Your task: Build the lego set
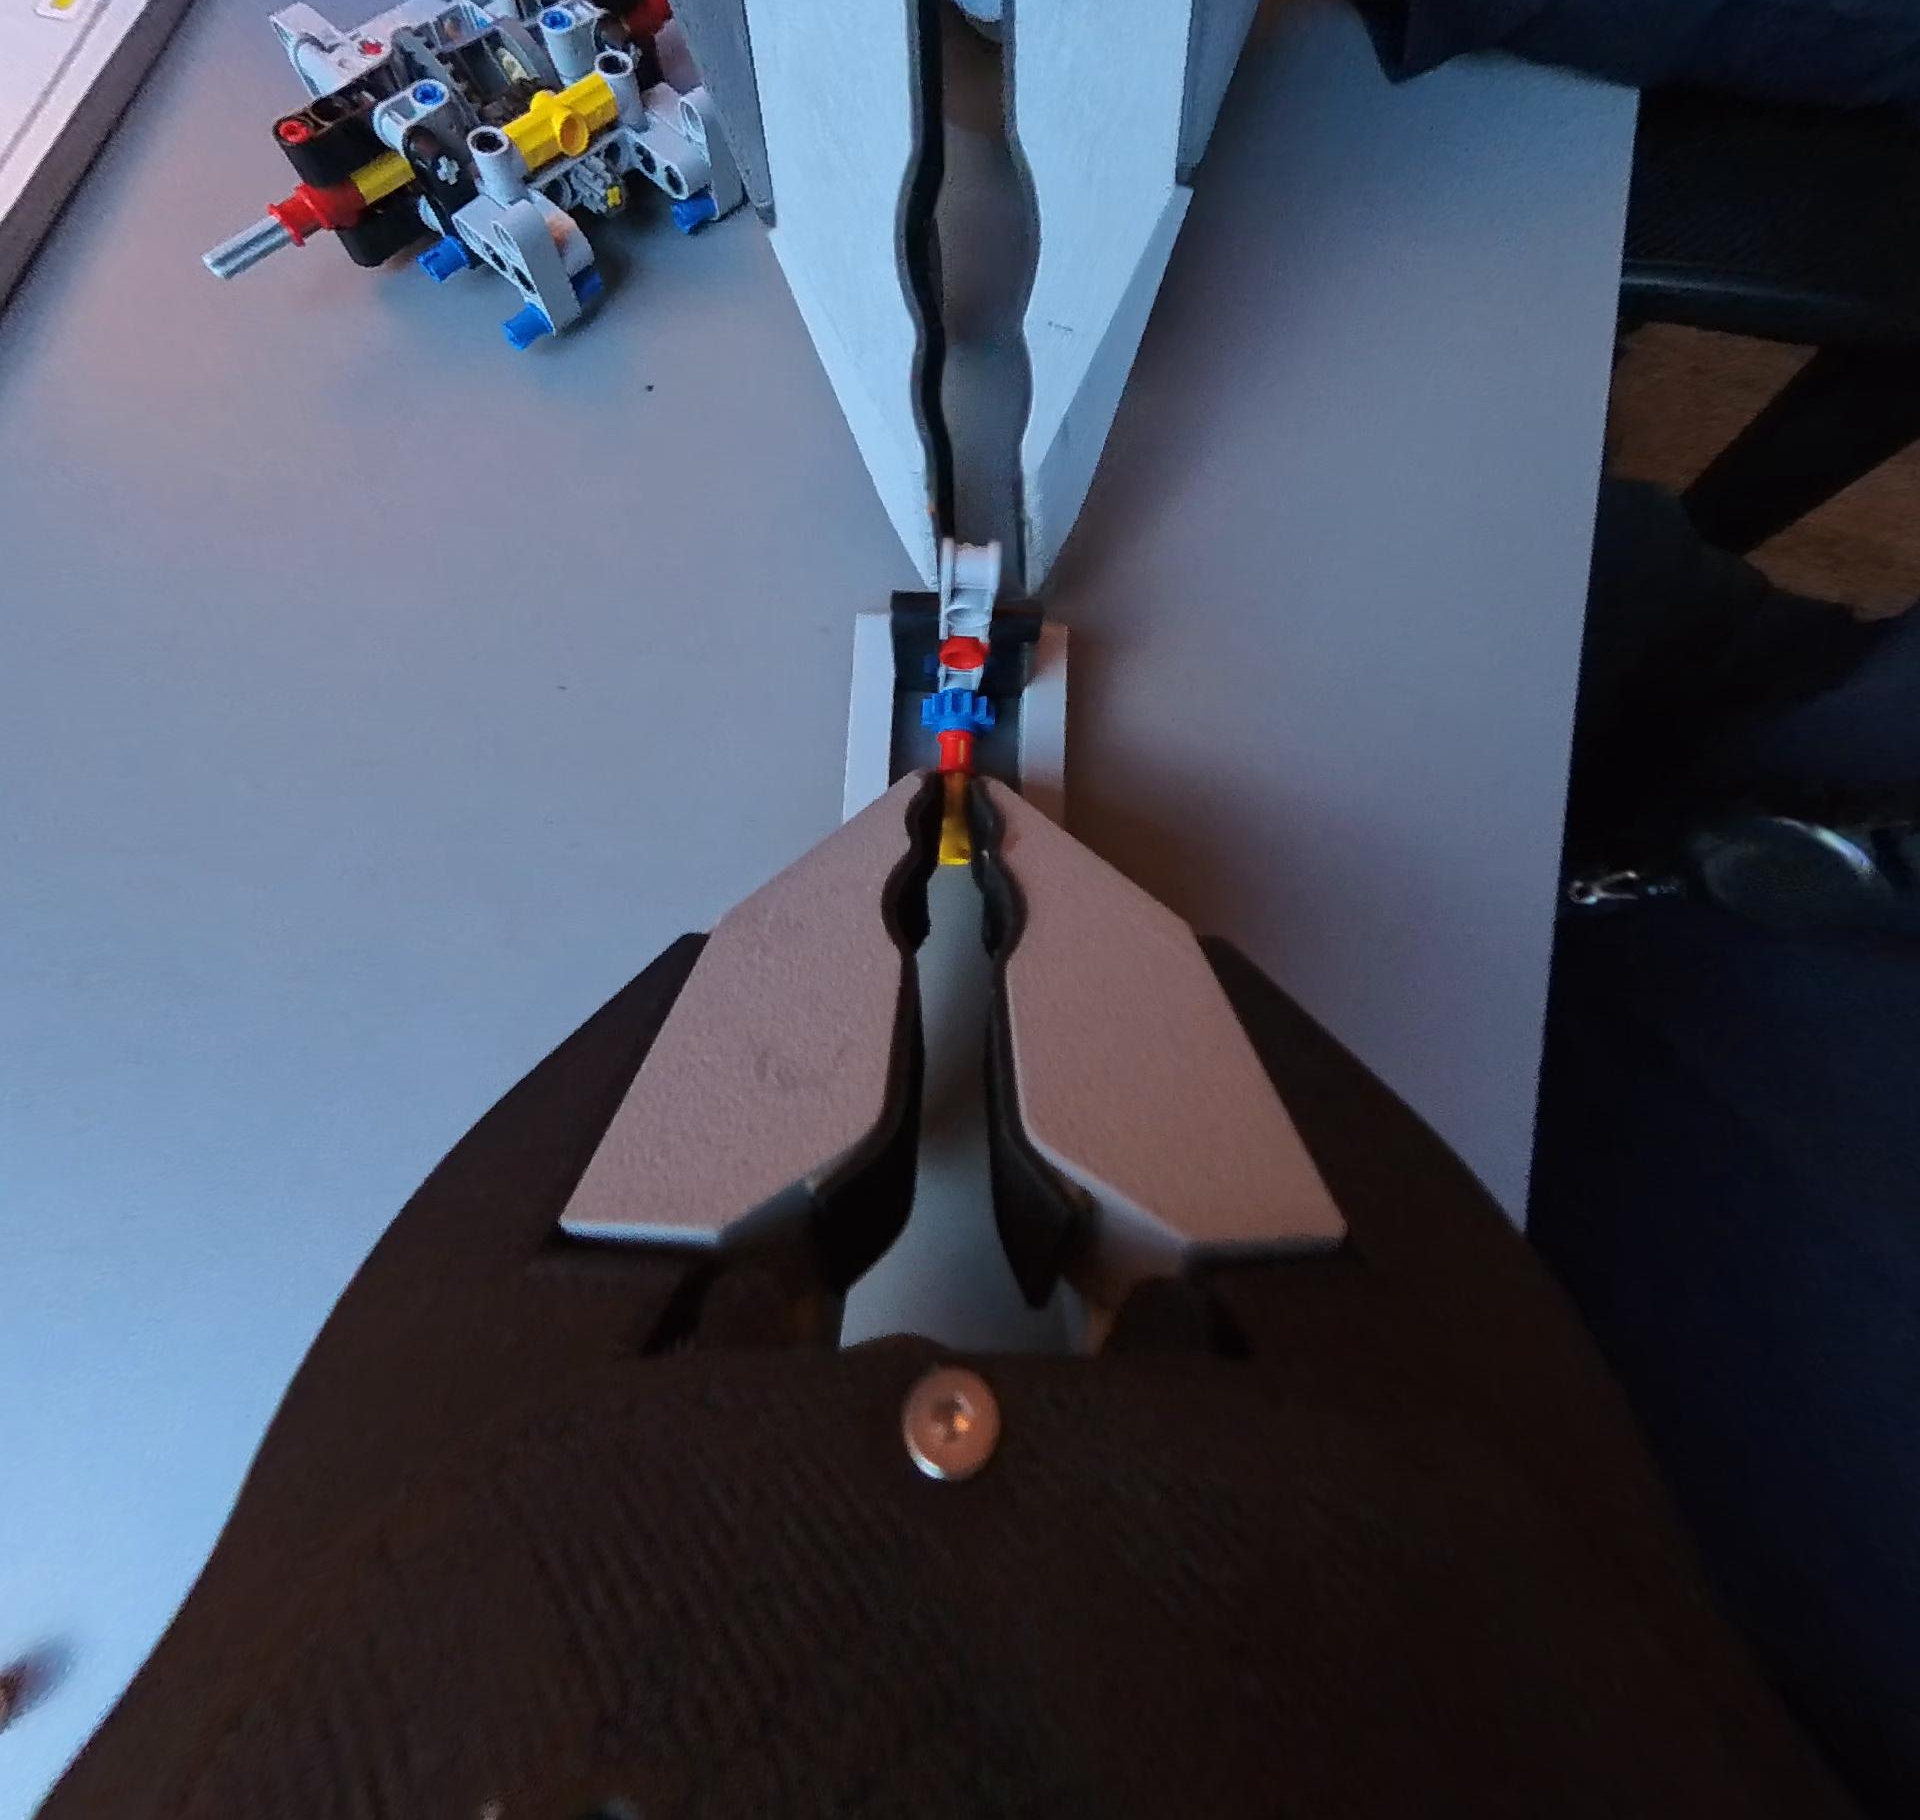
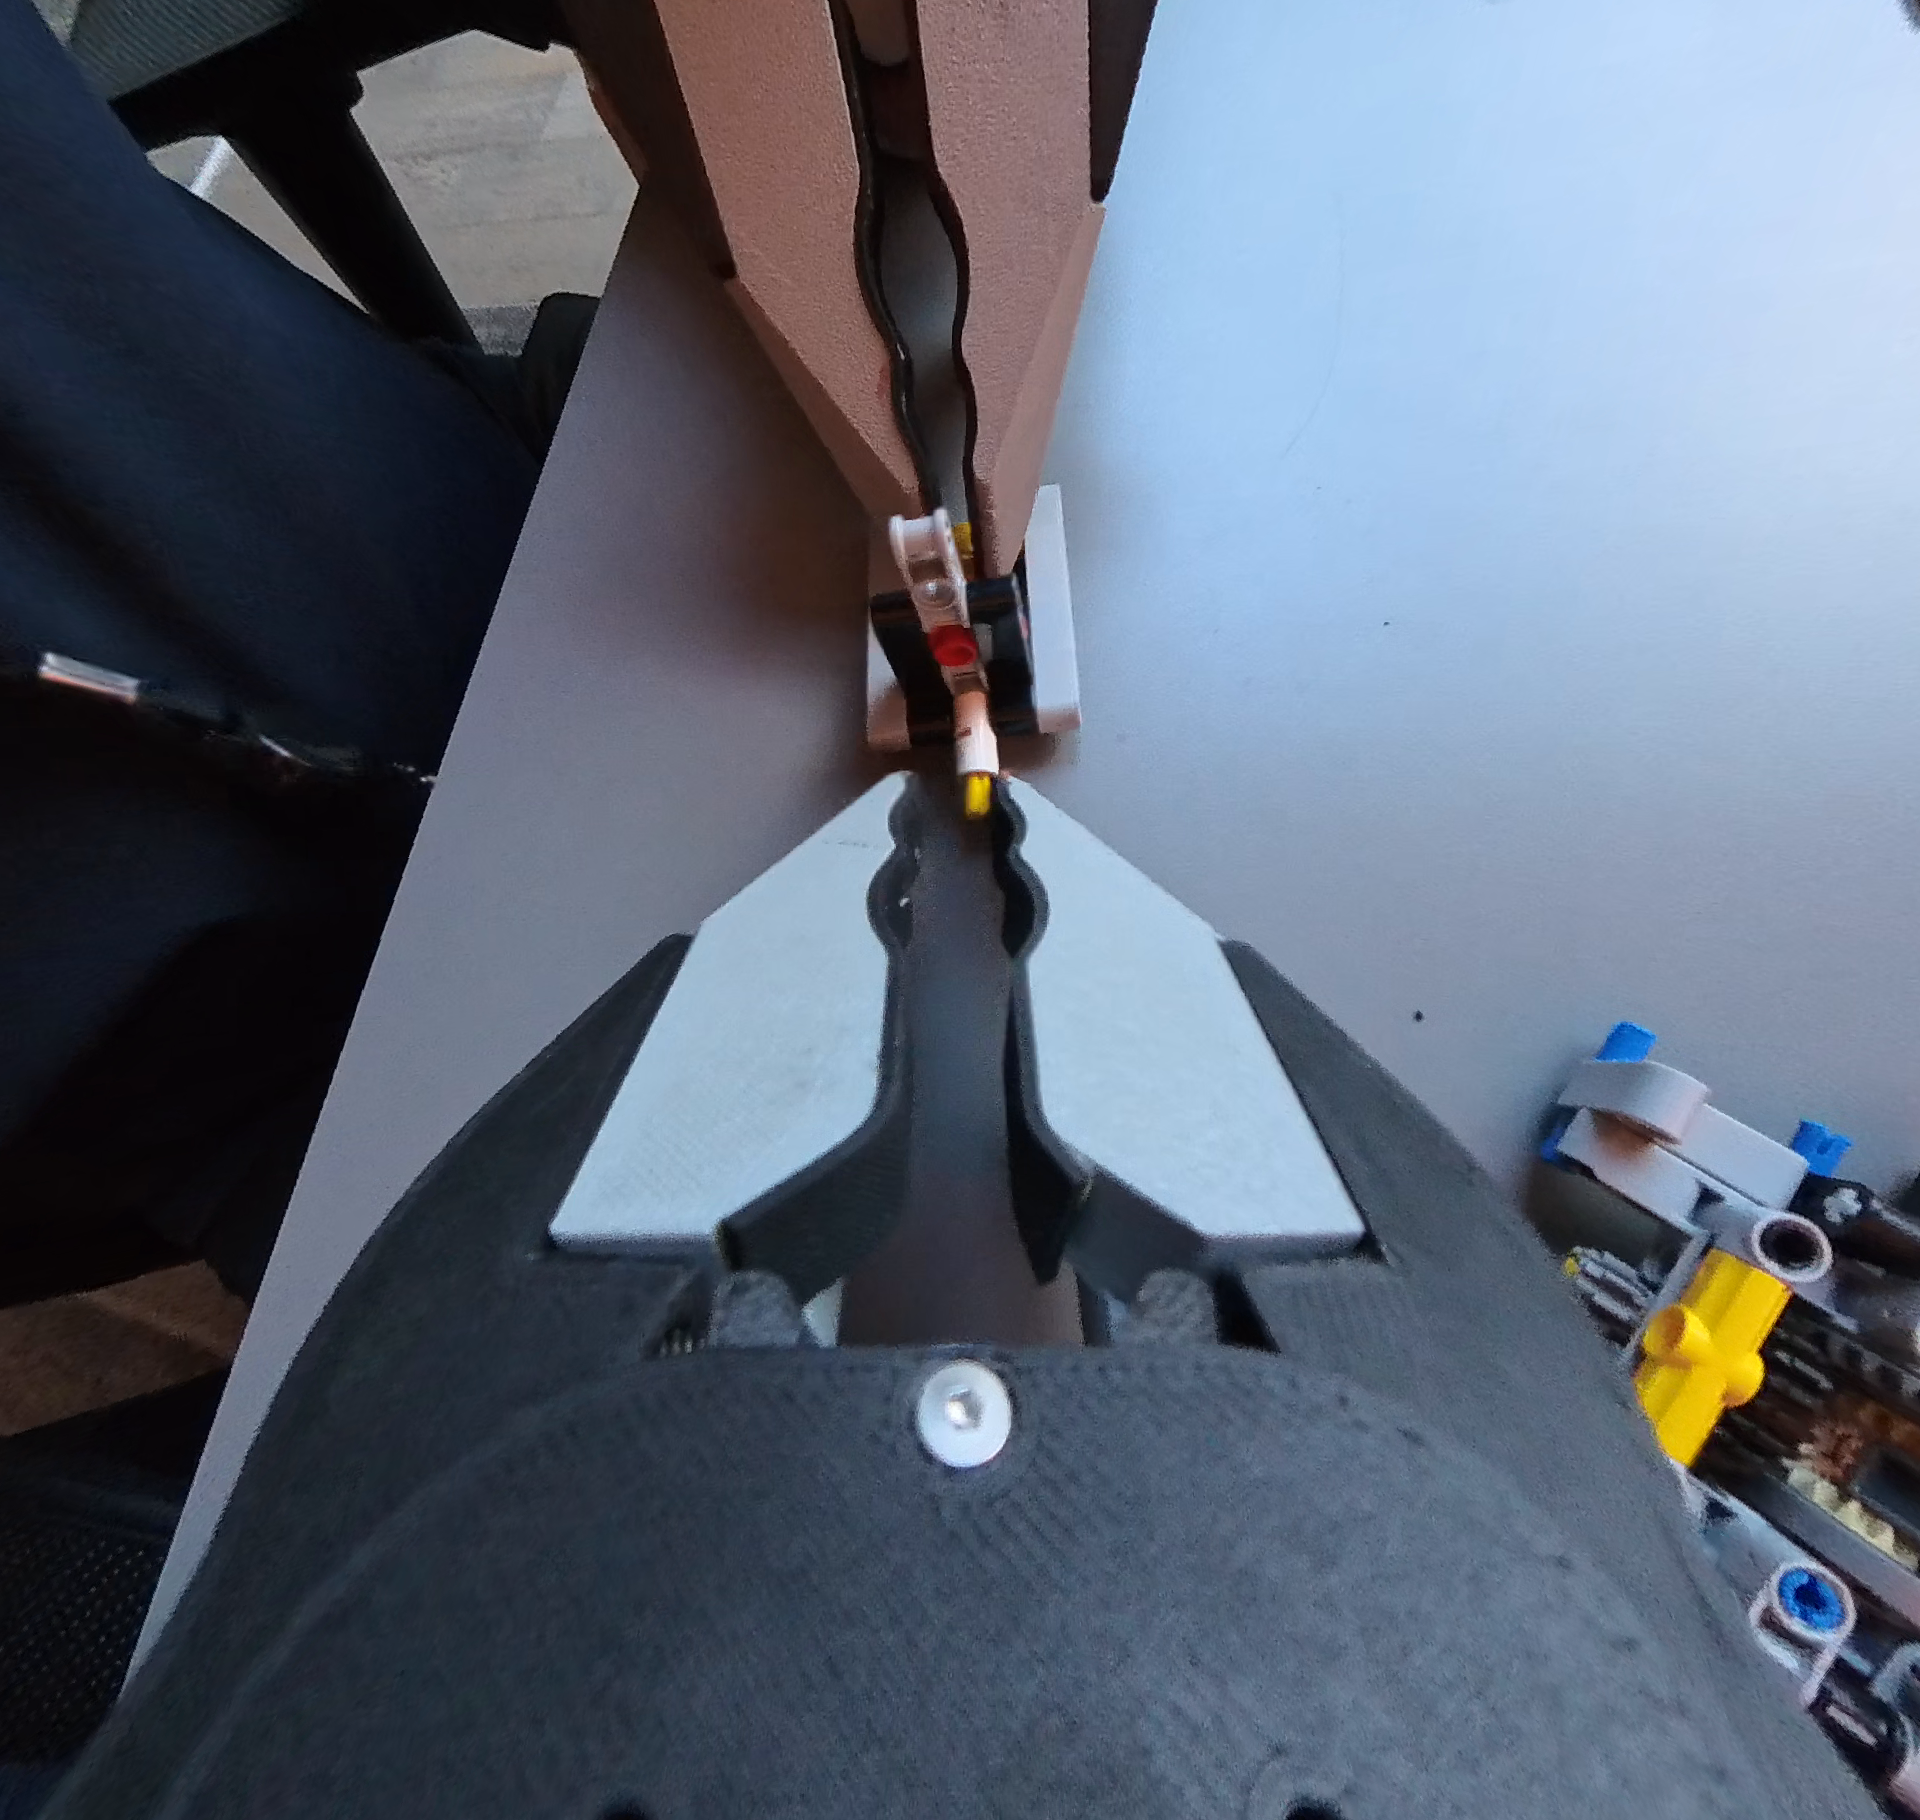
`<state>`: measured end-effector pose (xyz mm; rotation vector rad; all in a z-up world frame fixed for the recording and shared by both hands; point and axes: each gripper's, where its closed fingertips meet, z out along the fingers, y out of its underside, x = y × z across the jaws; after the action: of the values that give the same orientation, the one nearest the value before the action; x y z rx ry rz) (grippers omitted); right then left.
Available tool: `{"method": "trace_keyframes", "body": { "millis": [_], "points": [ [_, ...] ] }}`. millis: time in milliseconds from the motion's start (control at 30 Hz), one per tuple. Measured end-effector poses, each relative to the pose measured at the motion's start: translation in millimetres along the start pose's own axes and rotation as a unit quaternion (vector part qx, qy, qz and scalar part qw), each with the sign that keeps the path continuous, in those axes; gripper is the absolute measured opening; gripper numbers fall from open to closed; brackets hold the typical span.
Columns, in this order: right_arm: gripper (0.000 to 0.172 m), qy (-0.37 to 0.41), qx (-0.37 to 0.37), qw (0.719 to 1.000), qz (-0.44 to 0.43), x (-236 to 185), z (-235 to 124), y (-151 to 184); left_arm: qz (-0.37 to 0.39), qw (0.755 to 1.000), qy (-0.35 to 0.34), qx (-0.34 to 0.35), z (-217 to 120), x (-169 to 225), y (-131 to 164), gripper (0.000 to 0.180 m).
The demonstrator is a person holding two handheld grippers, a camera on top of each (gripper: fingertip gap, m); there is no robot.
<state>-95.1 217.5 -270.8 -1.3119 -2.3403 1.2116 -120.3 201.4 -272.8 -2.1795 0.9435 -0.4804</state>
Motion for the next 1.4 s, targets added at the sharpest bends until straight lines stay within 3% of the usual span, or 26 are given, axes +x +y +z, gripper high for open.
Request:
{"method": "trace_keyframes", "body": {
  "millis": [267,1400],
  "points": [
    [0.019,-0.002,0.005,1.0,0.001,0,-2,0,-0.004,1.0,0.004,0.001,0,0,0,0.002],
    [0.027,0.026,0.079,0.997,0.004,14,-19,-17,0.016,1.0,-0.006,0.002,0,1,-1,0.002]
  ]
}}
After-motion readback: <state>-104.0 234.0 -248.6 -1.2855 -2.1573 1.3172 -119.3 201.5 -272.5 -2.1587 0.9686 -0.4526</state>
